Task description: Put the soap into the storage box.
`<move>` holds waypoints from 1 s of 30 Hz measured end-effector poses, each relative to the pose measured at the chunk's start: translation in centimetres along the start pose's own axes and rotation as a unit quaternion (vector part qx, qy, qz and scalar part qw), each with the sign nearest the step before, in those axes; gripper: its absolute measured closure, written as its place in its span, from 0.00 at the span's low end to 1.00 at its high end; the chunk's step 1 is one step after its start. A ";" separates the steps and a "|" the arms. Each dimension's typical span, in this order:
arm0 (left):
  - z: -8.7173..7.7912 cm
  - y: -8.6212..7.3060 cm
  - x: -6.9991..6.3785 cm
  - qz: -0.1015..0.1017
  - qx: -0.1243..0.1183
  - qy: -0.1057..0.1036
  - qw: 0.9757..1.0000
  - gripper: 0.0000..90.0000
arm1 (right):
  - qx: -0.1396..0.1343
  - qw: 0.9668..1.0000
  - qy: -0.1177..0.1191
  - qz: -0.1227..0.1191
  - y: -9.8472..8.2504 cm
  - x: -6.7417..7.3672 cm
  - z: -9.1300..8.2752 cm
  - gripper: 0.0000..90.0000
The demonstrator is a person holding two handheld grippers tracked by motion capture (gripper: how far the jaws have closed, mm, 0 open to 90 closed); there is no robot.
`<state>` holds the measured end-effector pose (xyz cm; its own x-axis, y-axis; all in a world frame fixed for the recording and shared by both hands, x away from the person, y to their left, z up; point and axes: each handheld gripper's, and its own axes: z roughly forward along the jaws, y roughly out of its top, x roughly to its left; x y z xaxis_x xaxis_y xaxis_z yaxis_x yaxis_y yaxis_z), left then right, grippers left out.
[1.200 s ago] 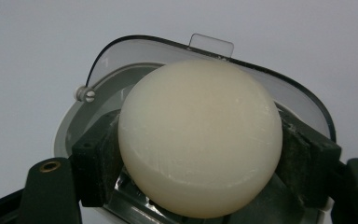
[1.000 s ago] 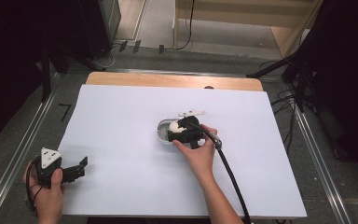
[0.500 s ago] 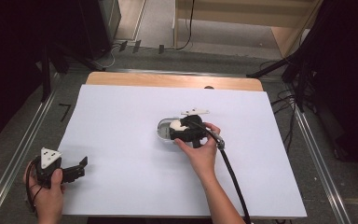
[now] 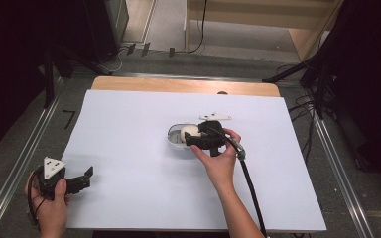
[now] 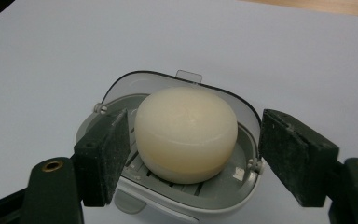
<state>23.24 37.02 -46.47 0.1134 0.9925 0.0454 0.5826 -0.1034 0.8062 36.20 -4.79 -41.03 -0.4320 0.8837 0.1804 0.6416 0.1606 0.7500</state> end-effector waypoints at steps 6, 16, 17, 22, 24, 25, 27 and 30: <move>0.0 0.0 0.0 0.000 0.000 0.000 1.000 0.00 | -0.007 1.000 0.000 0.002 -0.2 -0.3 -0.6 0.27; 0.0 0.0 0.0 0.001 -0.001 0.001 1.000 0.00 | -0.020 1.000 -0.007 0.003 -0.7 -2.3 -2.3 0.25; 0.0 0.0 0.0 0.001 -0.001 0.001 1.000 0.00 | -0.019 1.000 -0.010 0.002 -0.8 -2.5 -2.5 0.25; 0.0 0.0 0.0 0.001 -0.001 0.001 1.000 0.00 | -0.026 1.000 -0.013 0.009 -1.4 -3.8 -3.3 0.24; 0.0 0.0 0.0 0.001 -0.001 0.001 1.000 0.00 | -0.027 0.999 -0.017 0.009 -1.7 -4.3 -3.6 0.23; 0.0 0.0 0.0 0.001 -0.001 0.002 1.000 0.00 | -0.026 0.999 -0.018 0.007 -1.8 -4.6 -3.8 0.22; 0.0 0.0 0.0 0.001 -0.001 0.001 1.000 0.00 | -0.029 0.999 -0.020 0.007 -2.0 -5.0 -4.1 0.21; 0.0 0.0 0.0 0.001 -0.002 0.001 1.000 0.00 | -0.032 0.999 -0.016 0.012 -2.3 -5.7 -4.5 0.21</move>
<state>23.22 37.00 -46.47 0.1126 0.9925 0.0477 0.5799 -0.1046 0.8079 34.28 -12.15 -40.91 -0.3951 0.9010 0.1790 0.6098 0.1115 0.7846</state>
